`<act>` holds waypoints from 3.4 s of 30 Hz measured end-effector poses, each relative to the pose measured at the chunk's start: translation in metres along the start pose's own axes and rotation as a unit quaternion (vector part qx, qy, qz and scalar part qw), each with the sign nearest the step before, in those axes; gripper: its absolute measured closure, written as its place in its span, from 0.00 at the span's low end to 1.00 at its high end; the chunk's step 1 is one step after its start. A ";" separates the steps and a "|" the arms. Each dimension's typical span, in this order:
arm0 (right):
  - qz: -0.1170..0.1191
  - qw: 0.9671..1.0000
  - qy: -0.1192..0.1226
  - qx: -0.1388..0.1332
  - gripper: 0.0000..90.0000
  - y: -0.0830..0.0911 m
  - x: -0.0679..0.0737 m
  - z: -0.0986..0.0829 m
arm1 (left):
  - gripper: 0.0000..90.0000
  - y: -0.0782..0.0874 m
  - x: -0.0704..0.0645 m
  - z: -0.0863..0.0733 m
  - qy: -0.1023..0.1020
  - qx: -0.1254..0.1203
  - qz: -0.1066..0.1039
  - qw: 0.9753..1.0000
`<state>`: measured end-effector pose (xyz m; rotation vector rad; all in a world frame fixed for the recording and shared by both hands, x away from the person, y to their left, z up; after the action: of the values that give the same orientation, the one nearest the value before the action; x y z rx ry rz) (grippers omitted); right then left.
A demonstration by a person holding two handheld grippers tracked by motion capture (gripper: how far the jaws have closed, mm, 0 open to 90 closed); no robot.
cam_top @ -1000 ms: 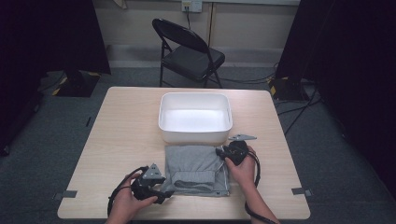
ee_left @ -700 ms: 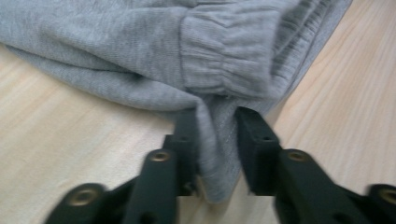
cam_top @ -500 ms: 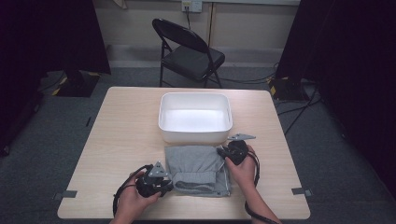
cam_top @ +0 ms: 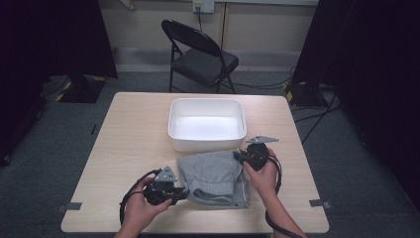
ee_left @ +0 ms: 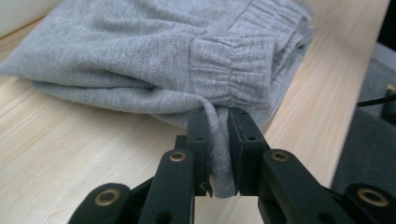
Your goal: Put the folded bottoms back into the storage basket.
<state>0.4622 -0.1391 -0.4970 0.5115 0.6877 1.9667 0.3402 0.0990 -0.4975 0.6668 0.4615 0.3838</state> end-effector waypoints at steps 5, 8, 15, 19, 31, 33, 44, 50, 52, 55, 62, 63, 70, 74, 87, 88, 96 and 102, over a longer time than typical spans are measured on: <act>0.001 1.000 0.006 -0.003 0.88 0.008 0.001 0.008 | 0.89 0.008 -0.002 0.009 -0.002 -0.010 -0.001 1.000; 0.002 1.000 0.004 -0.005 0.88 0.012 0.000 0.013 | 0.89 0.013 -0.002 0.013 0.000 -0.014 -0.002 1.000; 0.006 1.000 0.001 -0.013 0.88 0.023 -0.001 0.022 | 0.90 0.022 -0.006 0.022 0.000 -0.022 -0.009 1.000; 0.005 1.000 0.002 -0.015 0.88 0.029 -0.001 0.027 | 0.90 0.026 -0.007 0.027 -0.004 -0.026 -0.007 1.000; 0.007 1.000 0.005 -0.019 0.88 0.045 -0.003 0.041 | 0.90 0.038 -0.012 0.041 -0.006 -0.031 -0.015 0.999; 0.007 1.000 0.005 -0.019 0.88 0.047 -0.003 0.043 | 0.90 0.040 -0.014 0.044 -0.008 -0.032 -0.017 0.999; 0.008 1.000 0.008 -0.027 0.88 0.060 -0.004 0.057 | 0.90 0.051 -0.017 0.057 -0.017 -0.040 -0.014 0.999; 0.014 1.000 0.001 -0.023 0.88 0.050 -0.002 0.048 | 0.90 0.046 -0.013 0.047 -0.010 -0.034 -0.013 0.999; 0.015 1.000 0.000 -0.022 0.88 0.044 0.000 0.044 | 0.90 0.045 -0.011 0.041 -0.005 -0.029 -0.012 0.999; 0.020 1.000 -0.001 -0.022 0.88 0.041 0.002 0.044 | 0.90 0.046 -0.009 0.040 -0.003 -0.029 -0.013 0.999; 0.015 0.999 0.010 -0.035 0.88 0.053 0.005 0.061 | 0.90 0.056 -0.012 0.052 -0.012 -0.042 -0.011 0.999; 0.016 0.999 0.009 -0.037 0.88 0.055 0.005 0.063 | 0.90 0.058 -0.013 0.054 -0.012 -0.045 -0.011 0.999; 0.007 0.999 0.009 -0.047 0.88 0.071 0.001 0.079 | 0.90 0.065 -0.016 0.067 -0.018 -0.055 -0.010 0.998; 0.005 0.999 0.004 -0.052 0.88 0.075 -0.001 0.086 | 0.90 0.067 -0.014 0.072 -0.016 -0.053 -0.010 0.998; -0.005 0.998 0.009 -0.060 0.88 0.088 -0.004 0.105 | 0.90 0.078 -0.015 0.093 -0.024 -0.060 -0.007 0.998; -0.004 0.998 0.009 -0.060 0.88 0.089 -0.004 0.107 | 0.90 0.079 -0.015 0.093 -0.024 -0.058 -0.006 0.998; -0.010 0.998 0.013 -0.064 0.88 0.092 -0.004 0.118 | 0.90 0.081 -0.013 0.100 -0.021 -0.055 -0.006 0.998; -0.014 0.997 0.013 -0.068 0.88 0.096 -0.005 0.128 | 0.90 0.086 -0.009 0.108 -0.022 -0.060 -0.003 0.998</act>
<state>0.4802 -0.1481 -0.3381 0.3909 0.5694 1.9807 0.3727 0.1033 -0.3626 0.5566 0.3950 0.3872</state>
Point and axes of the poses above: each handheld gripper's, and its own axes: y roughly backward along the jaws, z roughly out of its top, x roughly to its left, the point moved 7 cm from there along -y, roughly forward along the jaws, and after that the axes turned 7 degrees about -z, right-handed, at the moved point
